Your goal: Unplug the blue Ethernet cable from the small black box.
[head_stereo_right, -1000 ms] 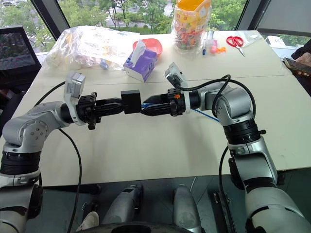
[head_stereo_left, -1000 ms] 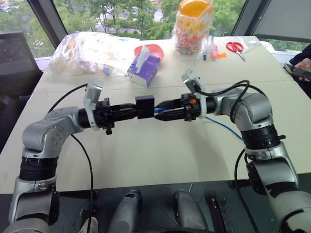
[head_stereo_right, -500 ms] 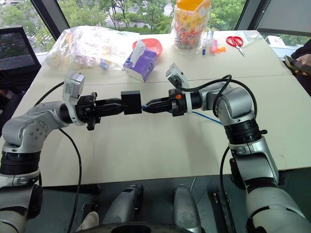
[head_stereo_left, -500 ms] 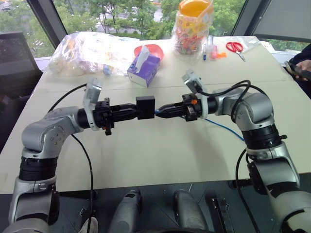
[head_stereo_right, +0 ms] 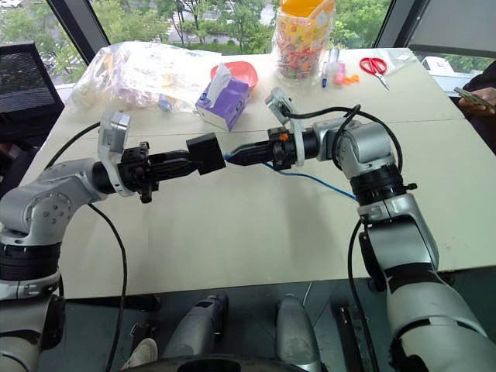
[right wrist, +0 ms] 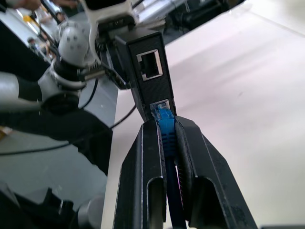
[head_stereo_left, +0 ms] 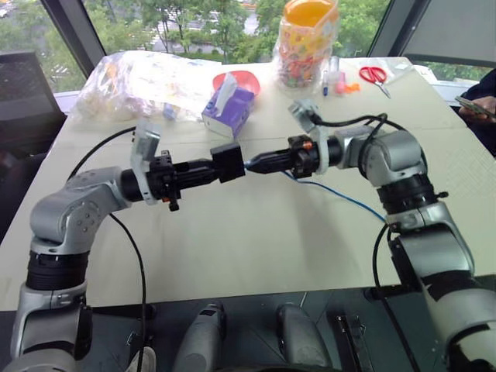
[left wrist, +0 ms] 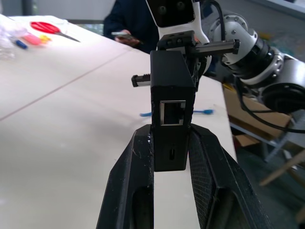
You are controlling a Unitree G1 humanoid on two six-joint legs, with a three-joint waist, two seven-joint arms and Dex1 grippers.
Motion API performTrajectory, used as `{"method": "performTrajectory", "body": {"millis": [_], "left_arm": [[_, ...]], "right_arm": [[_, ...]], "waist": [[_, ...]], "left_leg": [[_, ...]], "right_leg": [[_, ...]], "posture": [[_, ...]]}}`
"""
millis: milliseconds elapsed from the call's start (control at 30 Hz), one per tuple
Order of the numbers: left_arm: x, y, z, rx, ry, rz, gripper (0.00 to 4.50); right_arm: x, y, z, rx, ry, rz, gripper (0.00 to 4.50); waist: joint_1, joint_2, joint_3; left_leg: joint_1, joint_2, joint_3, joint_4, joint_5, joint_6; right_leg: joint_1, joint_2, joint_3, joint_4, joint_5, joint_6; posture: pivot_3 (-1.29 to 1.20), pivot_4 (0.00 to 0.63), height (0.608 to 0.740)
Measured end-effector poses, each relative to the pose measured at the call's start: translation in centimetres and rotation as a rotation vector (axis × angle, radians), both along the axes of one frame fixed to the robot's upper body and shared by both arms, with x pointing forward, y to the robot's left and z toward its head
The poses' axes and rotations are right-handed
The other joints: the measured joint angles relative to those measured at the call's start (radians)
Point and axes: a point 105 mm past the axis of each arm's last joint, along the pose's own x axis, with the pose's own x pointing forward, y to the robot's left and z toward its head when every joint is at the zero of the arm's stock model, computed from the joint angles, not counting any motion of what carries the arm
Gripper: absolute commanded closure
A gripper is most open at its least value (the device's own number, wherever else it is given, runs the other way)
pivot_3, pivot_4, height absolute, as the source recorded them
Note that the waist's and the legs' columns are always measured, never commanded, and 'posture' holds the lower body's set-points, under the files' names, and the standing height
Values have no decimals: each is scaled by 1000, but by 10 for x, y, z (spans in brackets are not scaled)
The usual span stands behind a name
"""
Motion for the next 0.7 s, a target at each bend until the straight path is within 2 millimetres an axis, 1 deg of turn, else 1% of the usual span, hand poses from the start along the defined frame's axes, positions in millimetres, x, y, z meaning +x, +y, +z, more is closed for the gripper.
{"method": "performTrajectory", "body": {"millis": [133,300,433,567,700], "left_arm": [[2,2,-2,4,8,26,4029],[-1,0,-8,10,23,14,4029],[-11,-8,-13,29,33,-57,4029],[-20,-11,-12,26,28,-122,4029],[-21,-11,-10,31,24,-135,4029]], "right_arm": [[7,0,2,13,-9,4,4447],[2,-1,-9,3,24,35,4447],[-15,-10,-13,-40,22,71,4447],[-31,-13,-9,-62,13,91,4447],[-35,-12,-7,-67,20,74,4447]], "waist": [[1,0,0],[2,0,1],[3,0,1],[0,0,1],[2,0,1]], "left_leg": [[0,0,0,0,0,0],[0,0,0,0,0,0],[0,0,0,0,0,0],[0,0,0,0,0,0],[0,0,0,0,0,0]], "right_leg": [[0,0,0,0,0,1],[0,0,0,0,0,1],[0,0,0,0,-1,1],[-1,0,0,1,-1,1],[0,0,0,1,-1,0]], "posture": [[0,150,728],[0,150,728],[0,150,728],[0,150,728],[0,150,728]]}}
